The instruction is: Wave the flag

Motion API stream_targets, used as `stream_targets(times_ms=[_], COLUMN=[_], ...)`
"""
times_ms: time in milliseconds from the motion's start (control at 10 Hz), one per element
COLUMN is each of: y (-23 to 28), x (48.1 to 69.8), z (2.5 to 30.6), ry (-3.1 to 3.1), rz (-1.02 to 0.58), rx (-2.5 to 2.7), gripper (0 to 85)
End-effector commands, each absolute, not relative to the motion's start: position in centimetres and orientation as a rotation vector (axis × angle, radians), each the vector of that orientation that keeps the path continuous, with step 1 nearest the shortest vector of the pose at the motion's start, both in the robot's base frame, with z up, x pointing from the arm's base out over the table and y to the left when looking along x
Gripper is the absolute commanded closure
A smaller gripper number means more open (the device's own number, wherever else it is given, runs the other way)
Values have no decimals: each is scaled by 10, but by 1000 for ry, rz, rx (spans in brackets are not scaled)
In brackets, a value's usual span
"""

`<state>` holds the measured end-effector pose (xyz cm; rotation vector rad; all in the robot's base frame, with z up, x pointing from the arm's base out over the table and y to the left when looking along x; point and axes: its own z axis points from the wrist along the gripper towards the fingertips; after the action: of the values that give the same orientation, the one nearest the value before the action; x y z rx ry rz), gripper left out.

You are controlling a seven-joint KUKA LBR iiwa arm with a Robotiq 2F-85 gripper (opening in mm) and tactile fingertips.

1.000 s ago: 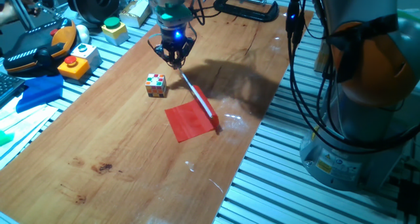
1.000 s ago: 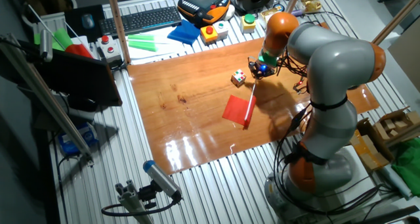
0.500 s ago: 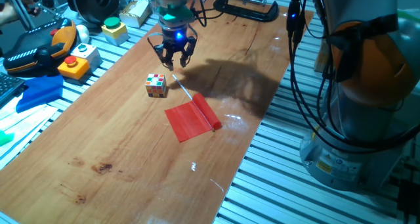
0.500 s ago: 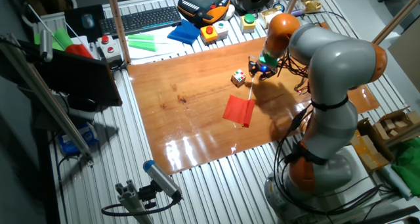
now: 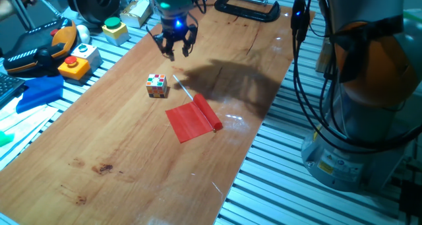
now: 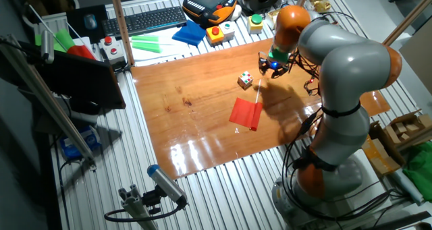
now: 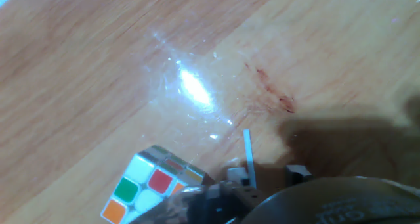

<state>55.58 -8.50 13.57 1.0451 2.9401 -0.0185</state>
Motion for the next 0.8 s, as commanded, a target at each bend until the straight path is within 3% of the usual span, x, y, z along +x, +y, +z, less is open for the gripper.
stream_targets(times_ms=[0,200,500,700], y=[-84,-77,-73,-77], x=[553,547,537,528], z=[195,231,257,269], ry=[2945,2959,2945,2971], rz=[-21,-32,-106,-39], rx=[1060,1084,1046,1022], gripper=[647,843,843,843])
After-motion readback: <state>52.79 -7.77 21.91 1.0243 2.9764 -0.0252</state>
